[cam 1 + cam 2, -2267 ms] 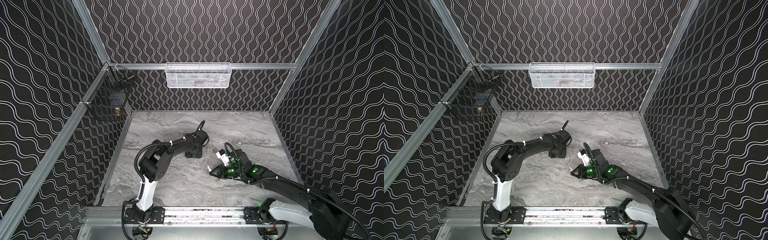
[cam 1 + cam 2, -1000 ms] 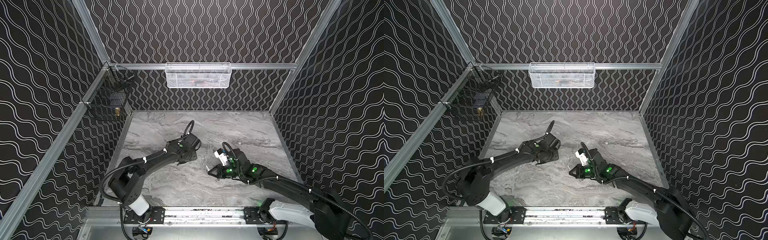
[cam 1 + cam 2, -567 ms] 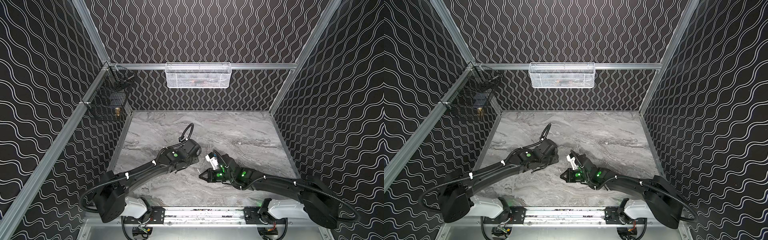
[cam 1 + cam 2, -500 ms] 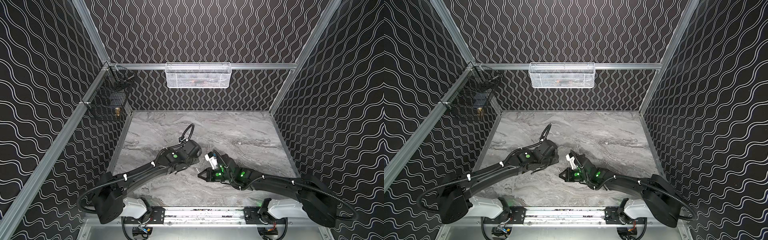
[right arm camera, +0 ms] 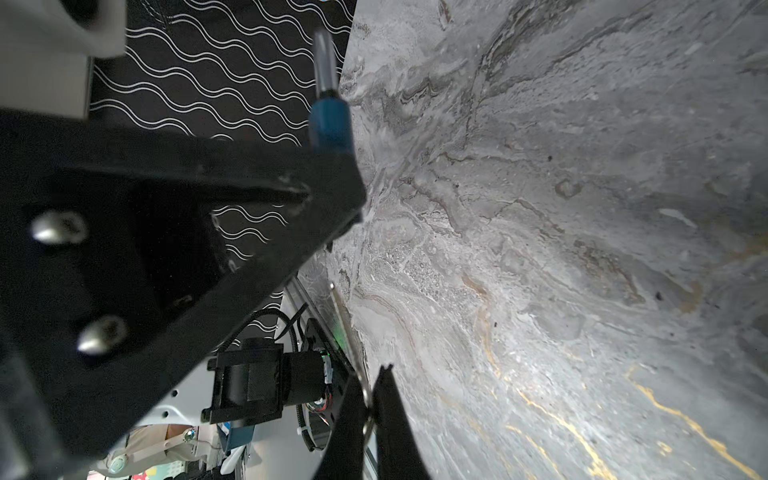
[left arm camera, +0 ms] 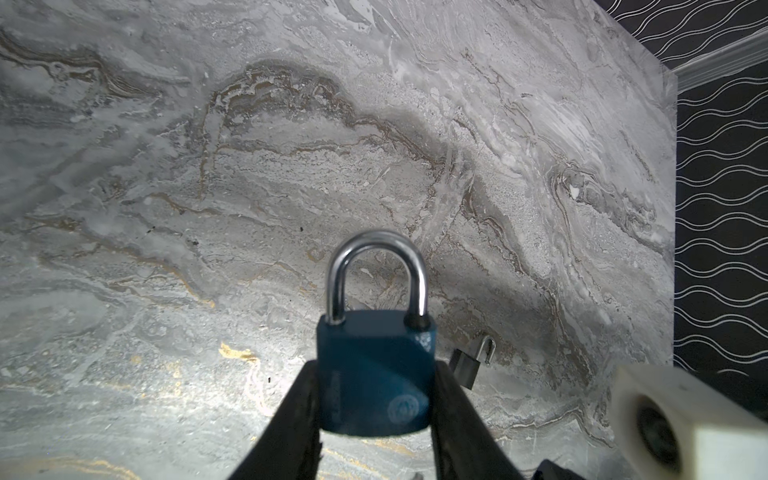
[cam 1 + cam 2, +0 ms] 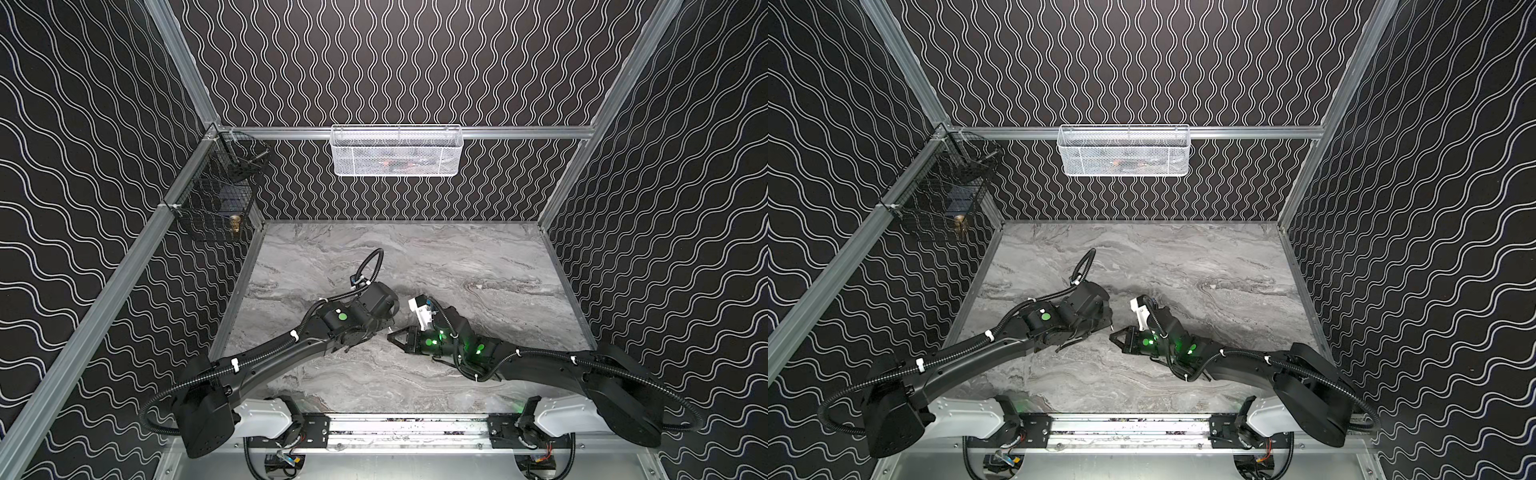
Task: Unlock with the key
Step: 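Lift the blue padlock with the left gripper toward the key in the right gripper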
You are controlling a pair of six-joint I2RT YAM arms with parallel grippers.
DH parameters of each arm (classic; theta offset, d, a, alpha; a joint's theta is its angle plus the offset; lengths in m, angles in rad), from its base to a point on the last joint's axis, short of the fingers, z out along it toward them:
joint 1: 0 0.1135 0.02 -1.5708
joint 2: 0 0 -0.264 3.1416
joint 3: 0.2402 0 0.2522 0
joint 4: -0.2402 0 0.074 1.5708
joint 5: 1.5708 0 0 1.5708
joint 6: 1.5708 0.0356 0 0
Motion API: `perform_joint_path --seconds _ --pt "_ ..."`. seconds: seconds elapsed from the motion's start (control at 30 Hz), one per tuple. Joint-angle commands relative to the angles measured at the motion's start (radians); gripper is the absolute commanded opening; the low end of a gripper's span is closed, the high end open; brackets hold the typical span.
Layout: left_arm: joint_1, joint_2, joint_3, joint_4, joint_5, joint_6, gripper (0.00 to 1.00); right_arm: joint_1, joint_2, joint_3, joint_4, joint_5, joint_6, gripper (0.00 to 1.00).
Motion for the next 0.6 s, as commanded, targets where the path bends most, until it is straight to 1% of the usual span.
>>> perform_joint_path --seconds 0.0,0.23,0.4,0.5,0.57 --pt "-0.002 0.005 0.008 0.035 -0.006 -0.018 0.09 0.004 0.010 0.010 0.081 0.017 0.024 0.00" --pt "-0.007 0.011 0.026 0.031 0.000 -0.001 0.07 0.009 0.049 0.004 0.130 0.025 0.044 0.00" --pt "-0.009 0.012 0.027 0.030 0.002 0.004 0.06 0.008 0.050 0.001 0.147 0.032 0.055 0.00" --pt "-0.009 0.022 0.032 0.025 0.006 0.011 0.06 0.004 0.034 -0.031 0.215 0.042 0.071 0.00" --pt "-0.008 0.023 0.033 0.022 0.006 0.012 0.05 0.003 0.033 -0.014 0.186 0.039 0.066 0.00"
